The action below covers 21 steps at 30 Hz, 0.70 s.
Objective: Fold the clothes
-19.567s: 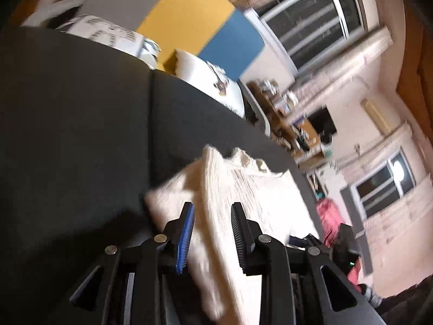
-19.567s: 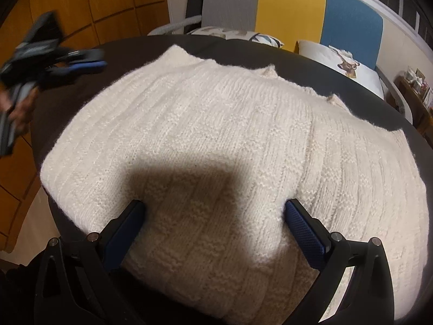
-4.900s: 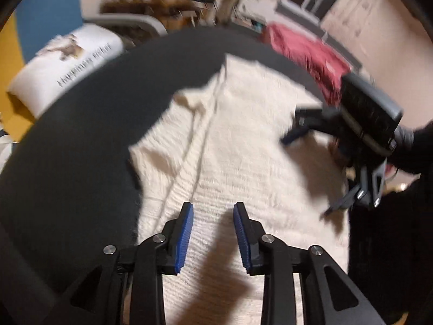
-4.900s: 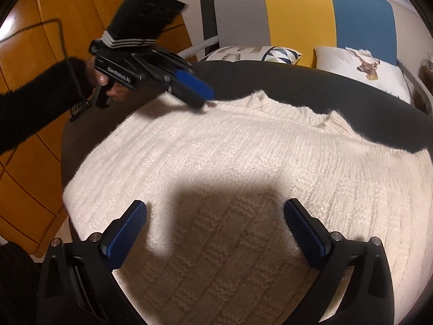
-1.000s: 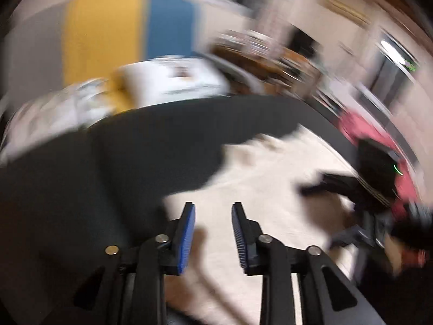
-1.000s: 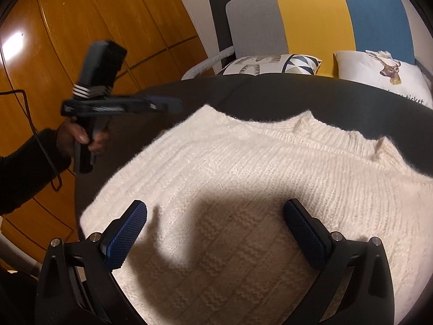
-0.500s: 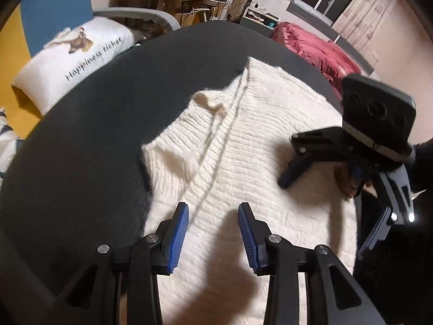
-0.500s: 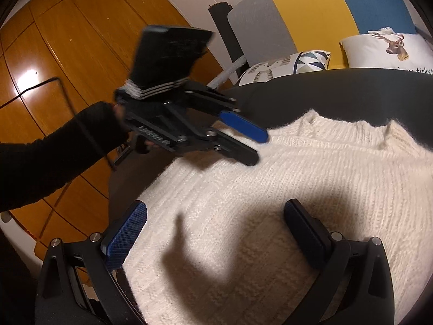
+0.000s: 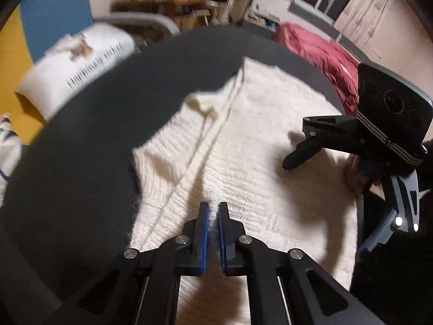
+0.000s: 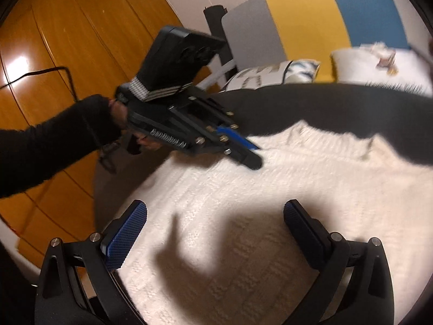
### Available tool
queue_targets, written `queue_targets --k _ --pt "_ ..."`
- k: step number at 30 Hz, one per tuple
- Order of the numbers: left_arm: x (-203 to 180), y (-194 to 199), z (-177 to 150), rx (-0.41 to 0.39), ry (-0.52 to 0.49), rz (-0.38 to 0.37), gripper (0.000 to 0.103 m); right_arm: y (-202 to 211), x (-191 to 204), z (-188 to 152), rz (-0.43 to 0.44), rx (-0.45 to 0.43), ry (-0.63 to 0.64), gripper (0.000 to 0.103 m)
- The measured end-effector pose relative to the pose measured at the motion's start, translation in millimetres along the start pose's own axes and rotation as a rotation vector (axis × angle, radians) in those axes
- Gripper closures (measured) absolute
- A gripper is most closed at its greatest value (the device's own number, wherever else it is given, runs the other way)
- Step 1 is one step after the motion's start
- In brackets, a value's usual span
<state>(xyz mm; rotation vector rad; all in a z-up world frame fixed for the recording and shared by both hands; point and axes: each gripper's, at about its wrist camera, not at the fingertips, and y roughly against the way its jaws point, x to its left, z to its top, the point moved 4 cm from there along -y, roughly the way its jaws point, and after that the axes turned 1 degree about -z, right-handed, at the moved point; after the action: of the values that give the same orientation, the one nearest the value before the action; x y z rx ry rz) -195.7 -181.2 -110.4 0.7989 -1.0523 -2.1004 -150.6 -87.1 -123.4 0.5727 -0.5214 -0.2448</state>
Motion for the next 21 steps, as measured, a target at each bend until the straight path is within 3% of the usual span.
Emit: queue_targets --k 4,10,13,16,21 --pt "10 14 0 -0.116 0.073 0.068 0.098 10 2 5 -0.108 0.017 0.071 0.000" --pt "24 -26 -10 -0.128 0.159 0.164 0.098 -13 -21 -18 -0.286 0.139 0.116 0.000" --pt "28 -28 -12 -0.176 0.202 0.173 0.095 -14 -19 -21 -0.302 0.127 0.138 0.000" --pt "24 -14 -12 -0.190 0.191 0.233 0.082 -13 -21 -21 -0.287 0.127 0.121 0.000" --pt "28 48 -24 -0.359 0.328 0.276 0.075 -12 -21 -20 -0.270 0.119 0.107 0.000"
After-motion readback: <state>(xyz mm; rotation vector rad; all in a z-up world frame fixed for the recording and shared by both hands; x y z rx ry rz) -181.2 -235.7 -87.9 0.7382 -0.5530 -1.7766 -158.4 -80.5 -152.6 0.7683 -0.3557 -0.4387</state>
